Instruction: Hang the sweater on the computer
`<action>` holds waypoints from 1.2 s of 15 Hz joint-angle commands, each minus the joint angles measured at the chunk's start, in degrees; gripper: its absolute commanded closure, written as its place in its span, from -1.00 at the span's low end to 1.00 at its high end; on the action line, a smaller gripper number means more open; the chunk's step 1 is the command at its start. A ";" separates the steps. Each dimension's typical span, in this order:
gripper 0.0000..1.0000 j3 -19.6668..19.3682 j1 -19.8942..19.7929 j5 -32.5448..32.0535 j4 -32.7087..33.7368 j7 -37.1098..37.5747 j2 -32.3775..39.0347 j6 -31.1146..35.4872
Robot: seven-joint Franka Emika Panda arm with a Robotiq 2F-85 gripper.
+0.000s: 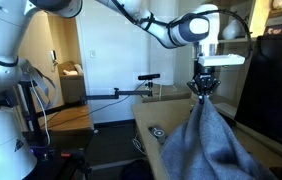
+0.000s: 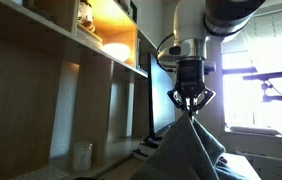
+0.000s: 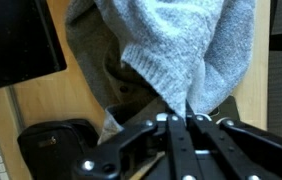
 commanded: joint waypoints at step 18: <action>0.88 -0.37 1.85 -4.93 -20.15 6.52 -25.93 14.70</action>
